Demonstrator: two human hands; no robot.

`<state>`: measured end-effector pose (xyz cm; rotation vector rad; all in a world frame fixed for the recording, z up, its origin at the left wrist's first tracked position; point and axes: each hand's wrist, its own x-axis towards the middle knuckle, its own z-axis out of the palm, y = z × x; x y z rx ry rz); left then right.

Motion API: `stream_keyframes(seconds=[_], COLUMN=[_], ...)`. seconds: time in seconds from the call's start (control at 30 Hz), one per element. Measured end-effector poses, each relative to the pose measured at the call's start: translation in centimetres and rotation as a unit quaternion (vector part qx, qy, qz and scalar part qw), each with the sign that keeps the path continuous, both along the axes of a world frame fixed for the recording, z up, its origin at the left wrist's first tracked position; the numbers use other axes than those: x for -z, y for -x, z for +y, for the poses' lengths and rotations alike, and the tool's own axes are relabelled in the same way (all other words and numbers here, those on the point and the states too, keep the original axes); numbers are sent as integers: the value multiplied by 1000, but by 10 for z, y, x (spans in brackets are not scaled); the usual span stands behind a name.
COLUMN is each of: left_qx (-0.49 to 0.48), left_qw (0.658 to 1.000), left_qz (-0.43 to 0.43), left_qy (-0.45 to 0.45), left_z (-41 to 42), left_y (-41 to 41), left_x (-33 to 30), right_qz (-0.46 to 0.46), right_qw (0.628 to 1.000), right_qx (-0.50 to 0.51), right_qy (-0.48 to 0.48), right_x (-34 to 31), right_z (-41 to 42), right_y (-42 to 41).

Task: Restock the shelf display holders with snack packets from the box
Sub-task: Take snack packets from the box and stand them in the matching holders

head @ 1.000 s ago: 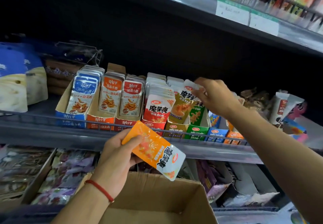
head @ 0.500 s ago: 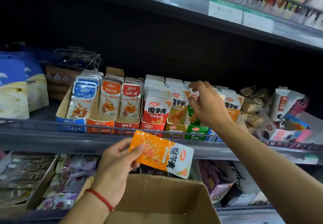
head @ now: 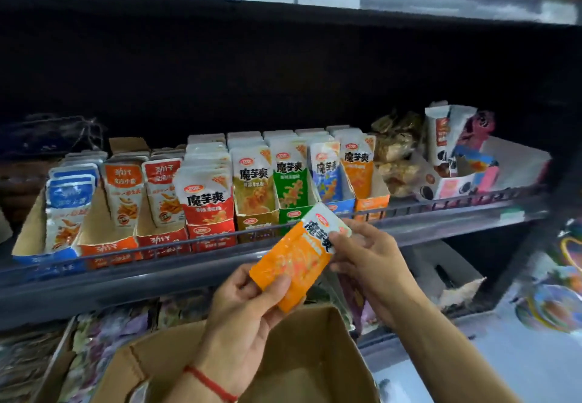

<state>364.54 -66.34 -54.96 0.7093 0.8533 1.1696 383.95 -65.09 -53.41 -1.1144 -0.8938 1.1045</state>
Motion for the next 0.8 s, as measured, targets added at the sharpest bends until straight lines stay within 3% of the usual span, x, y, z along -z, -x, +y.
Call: stream_keyframes(seconds=[0.07,0.13,0.23,0.33,0.4,0.53,0.63,0.7,0.8], left_qx=[33,61,79,96,91,34,-23,-50,-84], left_qw=[990,957,885,790,753,812,833,817,767], left_qz=[124,245,369,480,518,442,419,442,506], left_qy=[-60,-140,-272,-368,-396,-381,-361,-366,-385], left_z=[4,14,40,65,79,113,150,174,196], left_y=[-11,-22,-45,-81,-102,-129,-144,-154,-171], left_x=[-13,-33,-68,-99,-115,-147,-164,-171,-176], right_qz=[-27,-66,-149,-199,-193,-99,-6,7,2], right_qw=[999,993,983,973,972,967,971,972,973], right_qx=[31,63,35,-6,40,217,235,229,227], right_qy=[-35,-71,-104,-115,-130,-82,-45,-42,-33], right_x=[-7,-17,-29,-33,-33,-28,-27,-28,-26], right_z=[3,2,-1,0,4,5,0,-2,0], right_y=[-14,-31,-51,-60,-66,-86,-99,-101,-100])
